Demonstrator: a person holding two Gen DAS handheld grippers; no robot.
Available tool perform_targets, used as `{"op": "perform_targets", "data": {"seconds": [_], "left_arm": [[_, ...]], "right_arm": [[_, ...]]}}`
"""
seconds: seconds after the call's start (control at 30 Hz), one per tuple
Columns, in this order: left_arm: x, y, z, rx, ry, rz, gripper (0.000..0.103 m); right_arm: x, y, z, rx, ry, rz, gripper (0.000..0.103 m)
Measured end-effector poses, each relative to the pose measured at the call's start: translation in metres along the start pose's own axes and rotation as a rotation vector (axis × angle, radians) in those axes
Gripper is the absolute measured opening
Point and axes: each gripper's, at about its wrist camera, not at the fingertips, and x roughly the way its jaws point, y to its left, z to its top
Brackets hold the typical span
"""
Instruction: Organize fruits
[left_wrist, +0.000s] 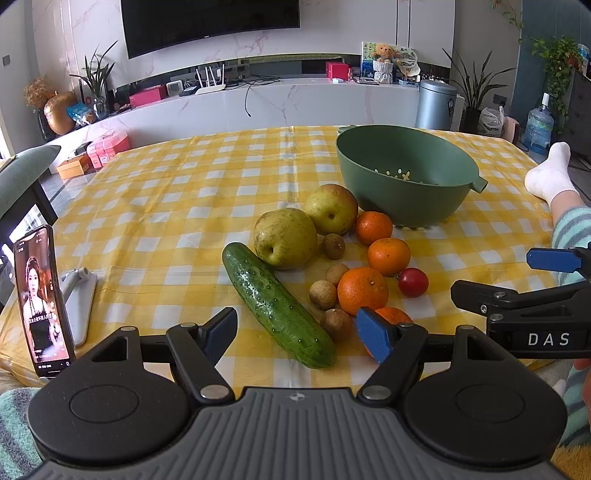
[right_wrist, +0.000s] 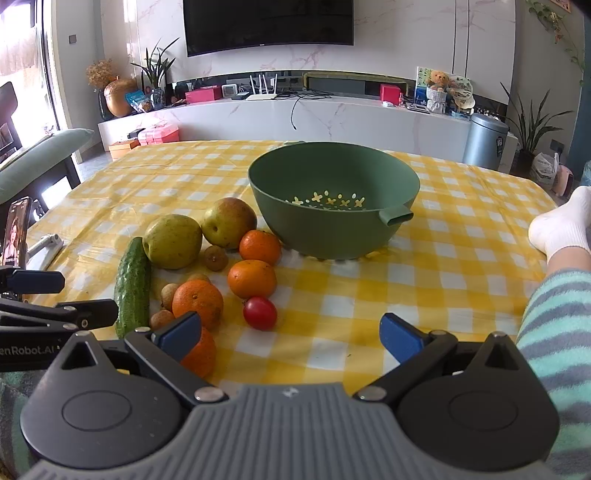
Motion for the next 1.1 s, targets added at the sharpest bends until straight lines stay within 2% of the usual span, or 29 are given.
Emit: {"op": "perform_targets", "data": {"seconds": [0.37,0.67,0.8,1.1], "left_arm": [[0.001,0.005,0.002,-0.020,0.022,-0.020,0.086],[-0.001,0.004,0.002,0.033,-0.033,0.038,0.086],[-0.001,0.005,0.002,0.000,0.001,0.002,0.086],[-0.002,-0.006,0.002,0.049,0.012,0.035,0.087]], "right_arm": [[0.002,0.001,0.000,0.000,0.010,-0.005,0.099],[0.004,0.000,-0.002,0.006,0.016,-0.005,0.099],[0.004,-0.002,-0.002,0.010,0.019,-0.004,0.099],[0.004,-0.007,-0.003,0.032,0.019,0.002,0.099]]}}
